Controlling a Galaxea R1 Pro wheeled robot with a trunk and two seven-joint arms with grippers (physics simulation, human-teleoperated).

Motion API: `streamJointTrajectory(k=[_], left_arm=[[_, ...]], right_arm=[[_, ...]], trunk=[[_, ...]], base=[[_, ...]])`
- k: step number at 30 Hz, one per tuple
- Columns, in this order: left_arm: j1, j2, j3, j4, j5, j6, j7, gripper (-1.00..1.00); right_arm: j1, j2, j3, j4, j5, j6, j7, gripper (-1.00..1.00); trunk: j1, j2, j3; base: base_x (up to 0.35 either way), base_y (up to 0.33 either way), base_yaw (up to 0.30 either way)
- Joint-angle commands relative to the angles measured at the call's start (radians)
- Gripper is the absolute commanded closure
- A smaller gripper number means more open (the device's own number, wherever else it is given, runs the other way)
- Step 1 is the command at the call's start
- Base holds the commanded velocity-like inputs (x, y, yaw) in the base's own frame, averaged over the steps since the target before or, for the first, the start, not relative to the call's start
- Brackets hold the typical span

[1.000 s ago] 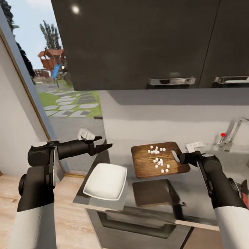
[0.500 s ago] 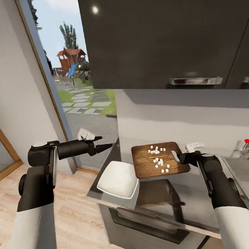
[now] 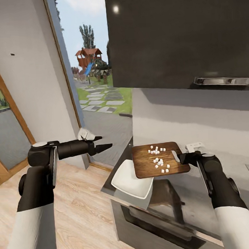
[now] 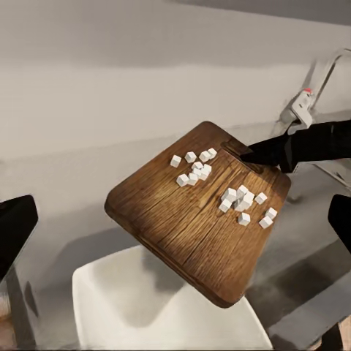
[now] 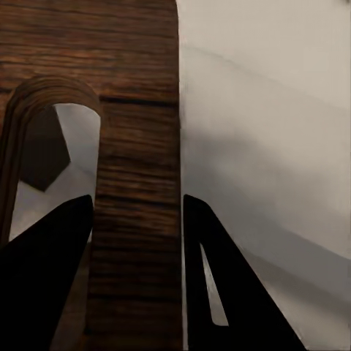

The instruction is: In the kitchen, take the Vidalia onion out of the sink, dice it on the chopping board with the paring knife, put the diced onion into the bowl on the countertop, then place both the paring knife and the chopping board into the sink.

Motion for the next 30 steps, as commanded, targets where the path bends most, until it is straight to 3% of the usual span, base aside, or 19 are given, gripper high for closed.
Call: streamJointTrajectory(k=[1, 23, 30], left_arm=[[-0.002, -0.001, 0.002, -0.001, -0.010, 0.010, -0.010, -1.00], [-0.002, -0.001, 0.002, -0.001, -0.010, 0.010, -0.010, -1.00], [-0.002, -0.001, 0.002, -0.001, -0.010, 0.010, -0.010, -1.00]], right_arm=[[-0.001, 0.000, -0.001, -0.002, 0.006, 0.004, 0.010, 1.00], [-0.001, 0.001, -0.001, -0.003, 0.006, 0.003, 0.010, 1.00], [-0.001, 0.000, -0.001, -0.003, 0.006, 0.003, 0.010, 1.00]], trunk=[[0.001, -0.002, -0.002], [0.001, -0.002, -0.002], [0.001, -0.002, -0.002]], base=[[0.000, 0.000, 0.282], [0.000, 0.000, 0.283], [0.000, 0.000, 0.044]])
